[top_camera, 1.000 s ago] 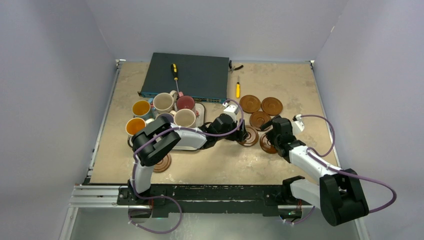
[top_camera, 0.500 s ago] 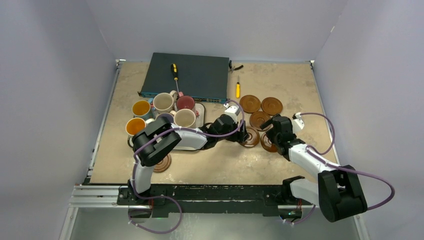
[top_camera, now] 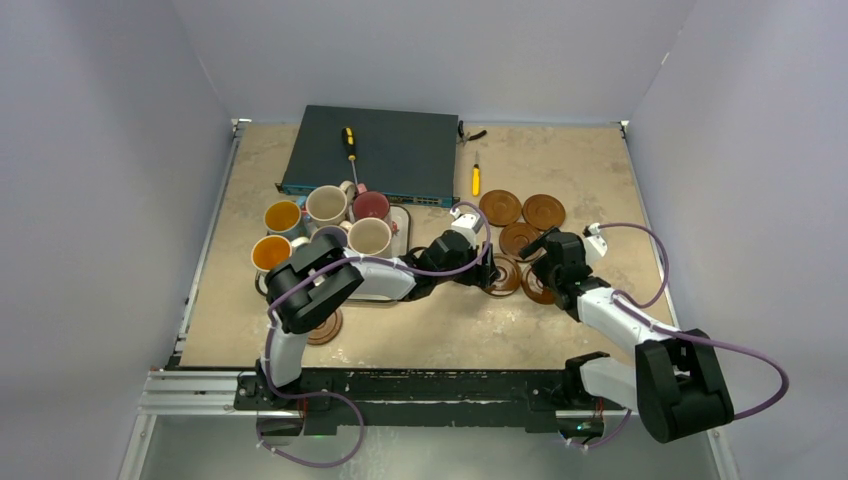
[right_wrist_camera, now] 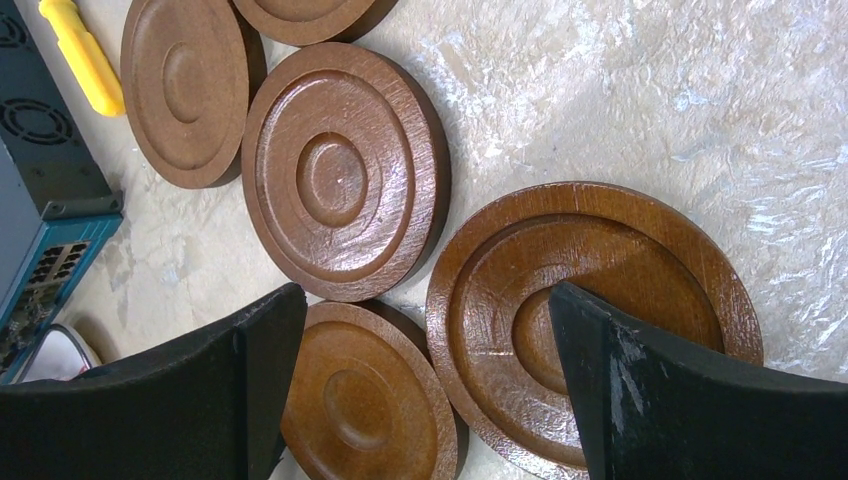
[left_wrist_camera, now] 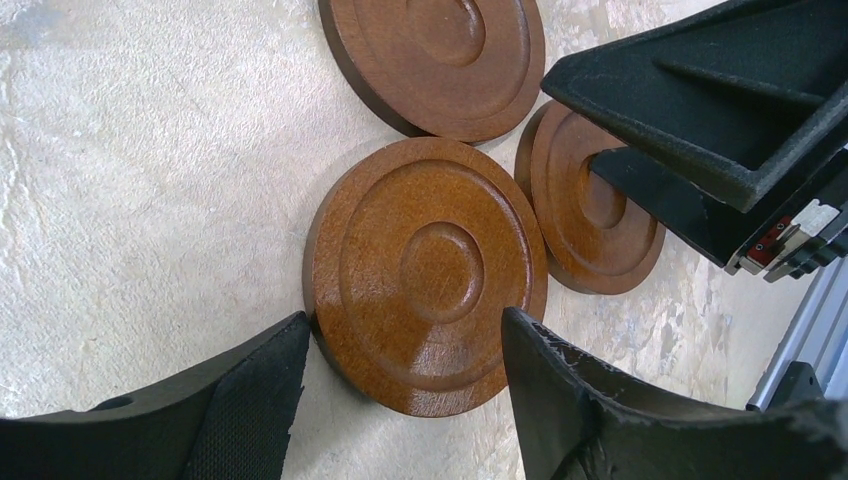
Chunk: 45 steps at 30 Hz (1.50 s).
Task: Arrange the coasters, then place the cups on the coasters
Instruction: Move the coaster to the center of the board.
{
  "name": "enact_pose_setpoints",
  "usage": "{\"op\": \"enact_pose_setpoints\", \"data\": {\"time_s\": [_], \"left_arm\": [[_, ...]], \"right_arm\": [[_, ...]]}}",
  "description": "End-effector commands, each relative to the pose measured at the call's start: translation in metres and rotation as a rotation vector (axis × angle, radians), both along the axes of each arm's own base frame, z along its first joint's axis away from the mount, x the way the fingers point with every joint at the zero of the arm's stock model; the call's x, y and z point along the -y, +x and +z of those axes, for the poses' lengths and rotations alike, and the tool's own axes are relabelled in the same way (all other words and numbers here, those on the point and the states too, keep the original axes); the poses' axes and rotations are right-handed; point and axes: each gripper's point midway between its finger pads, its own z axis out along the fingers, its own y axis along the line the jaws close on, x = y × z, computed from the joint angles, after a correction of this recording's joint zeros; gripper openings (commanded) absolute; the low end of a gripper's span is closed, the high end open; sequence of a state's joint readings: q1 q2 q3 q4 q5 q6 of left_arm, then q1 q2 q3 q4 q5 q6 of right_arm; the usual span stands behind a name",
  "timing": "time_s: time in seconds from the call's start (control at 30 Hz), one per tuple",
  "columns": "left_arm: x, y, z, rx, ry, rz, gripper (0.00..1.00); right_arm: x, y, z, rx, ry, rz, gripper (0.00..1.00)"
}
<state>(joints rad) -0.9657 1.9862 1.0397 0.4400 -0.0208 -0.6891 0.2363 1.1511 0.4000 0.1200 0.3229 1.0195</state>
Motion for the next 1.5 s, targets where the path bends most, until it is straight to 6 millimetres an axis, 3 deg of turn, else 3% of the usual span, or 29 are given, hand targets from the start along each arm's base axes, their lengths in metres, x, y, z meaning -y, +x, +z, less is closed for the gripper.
{"op": "enact_pose_setpoints", "data": {"time_s": [0.0,0.43,0.97,1.13,1.3,1.47], "left_arm": [[0.015,-0.001,0.010,0.013,-0.041,-0.020,0.66],[0.016,0.001,0.011,0.014,-0.037,-0.004,0.65],[0.016,0.010,0.020,0.053,-0.008,0.006,0.67],[0.018,0.015,0.037,0.096,0.004,-0.006,0.72],[0.009,0.025,0.059,0.163,0.041,0.028,0.78],[-0.010,0.027,0.100,0.232,0.042,0.071,0.80]], "right_arm": [[0.005,0.012,0.013,0.039,-0.026,-0.013,0.95],[0.004,0.015,0.005,0.026,-0.023,-0.007,0.95],[0.004,0.017,0.011,0.038,-0.026,0.002,0.95],[0.003,0.016,0.025,0.058,-0.020,0.008,0.95],[0.007,0.013,0.045,0.092,-0.032,0.002,0.98],[0.014,0.009,0.079,0.151,-0.071,0.006,0.98]]}}
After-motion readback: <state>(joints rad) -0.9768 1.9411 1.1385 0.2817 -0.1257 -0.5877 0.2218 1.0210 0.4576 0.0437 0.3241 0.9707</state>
